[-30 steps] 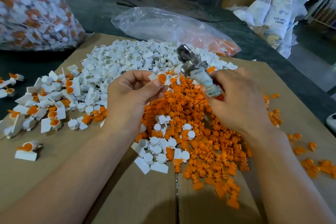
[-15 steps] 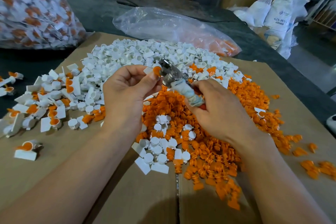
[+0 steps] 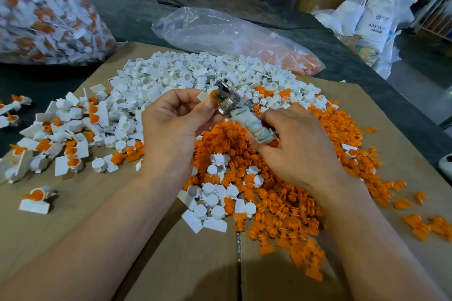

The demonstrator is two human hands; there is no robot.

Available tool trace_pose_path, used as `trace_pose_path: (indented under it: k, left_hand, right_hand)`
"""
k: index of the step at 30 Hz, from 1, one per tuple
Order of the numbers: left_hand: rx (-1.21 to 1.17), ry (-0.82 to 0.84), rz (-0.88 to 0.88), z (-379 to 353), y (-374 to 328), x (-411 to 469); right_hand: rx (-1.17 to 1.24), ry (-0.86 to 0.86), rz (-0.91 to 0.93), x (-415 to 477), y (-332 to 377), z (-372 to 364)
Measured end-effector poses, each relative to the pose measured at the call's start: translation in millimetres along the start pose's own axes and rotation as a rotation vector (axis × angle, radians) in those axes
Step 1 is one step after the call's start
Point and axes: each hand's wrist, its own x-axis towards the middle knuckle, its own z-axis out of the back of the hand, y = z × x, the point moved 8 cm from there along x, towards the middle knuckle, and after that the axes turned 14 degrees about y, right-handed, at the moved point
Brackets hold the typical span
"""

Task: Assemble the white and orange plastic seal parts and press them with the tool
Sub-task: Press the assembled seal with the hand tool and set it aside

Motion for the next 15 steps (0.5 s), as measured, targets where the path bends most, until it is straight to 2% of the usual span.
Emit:
trace_pose_path:
  k: [15]
  left_hand:
    - [0.04,0.002,0.031,-0.7,-0.5,-2.3]
  right_hand:
    - [0.215,0.084,0.026,1.9,1.2,-9.2]
